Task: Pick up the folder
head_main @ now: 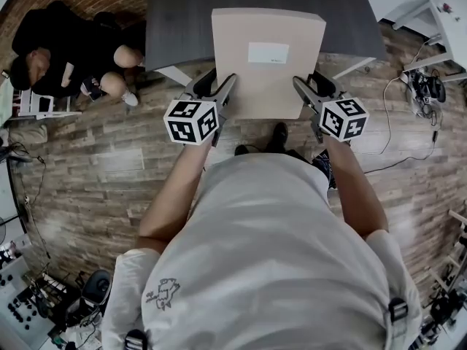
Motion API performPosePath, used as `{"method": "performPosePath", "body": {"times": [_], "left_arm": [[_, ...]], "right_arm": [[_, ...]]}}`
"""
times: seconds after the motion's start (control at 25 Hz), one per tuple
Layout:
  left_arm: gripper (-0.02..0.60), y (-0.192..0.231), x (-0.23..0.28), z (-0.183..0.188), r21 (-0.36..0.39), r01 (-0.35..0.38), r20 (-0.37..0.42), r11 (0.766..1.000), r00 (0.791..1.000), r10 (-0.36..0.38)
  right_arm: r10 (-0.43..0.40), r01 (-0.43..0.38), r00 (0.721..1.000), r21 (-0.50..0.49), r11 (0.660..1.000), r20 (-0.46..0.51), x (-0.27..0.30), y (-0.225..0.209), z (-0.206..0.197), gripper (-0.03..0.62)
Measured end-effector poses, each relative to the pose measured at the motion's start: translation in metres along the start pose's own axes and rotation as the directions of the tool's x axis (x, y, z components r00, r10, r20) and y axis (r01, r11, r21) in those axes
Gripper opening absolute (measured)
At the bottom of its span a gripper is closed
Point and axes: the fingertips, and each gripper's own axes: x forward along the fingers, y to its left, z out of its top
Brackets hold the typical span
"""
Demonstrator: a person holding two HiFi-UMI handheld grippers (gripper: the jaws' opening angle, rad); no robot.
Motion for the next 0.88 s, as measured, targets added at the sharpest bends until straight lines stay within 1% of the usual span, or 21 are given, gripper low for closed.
{"method": "performPosePath", "body": {"times": [0.28, 0.52, 0.76, 0.88], "left_arm": [[0.216, 0.002, -0.039, -0.01, 0.005, 0.026, 0.017, 1.0, 1.0, -0.026], [0.216, 0.005, -0.061, -0.019, 0.014, 0.037, 0.029, 0.999, 0.999, -0.037], [0.216, 0.008, -0.071, -0.022, 0.011, 0.044, 0.034, 0.999, 0.998, -0.045], [0.215, 0.01, -0.07, -0.019, 0.023, 0.044, 0.039, 0.999, 0.998, -0.045]], "right_arm": [[-0.02, 0.02, 1.0, -0.013, 1.0, 0.008, -0.013, 0.039, -0.012, 0.235], [-0.037, 0.039, 0.999, -0.043, 0.998, 0.03, -0.019, 0.061, -0.018, 0.233], [-0.041, 0.042, 0.998, -0.05, 0.998, 0.037, -0.022, 0.073, -0.02, 0.233], [-0.044, 0.046, 0.998, -0.054, 0.997, 0.039, -0.02, 0.073, -0.017, 0.232]]}}
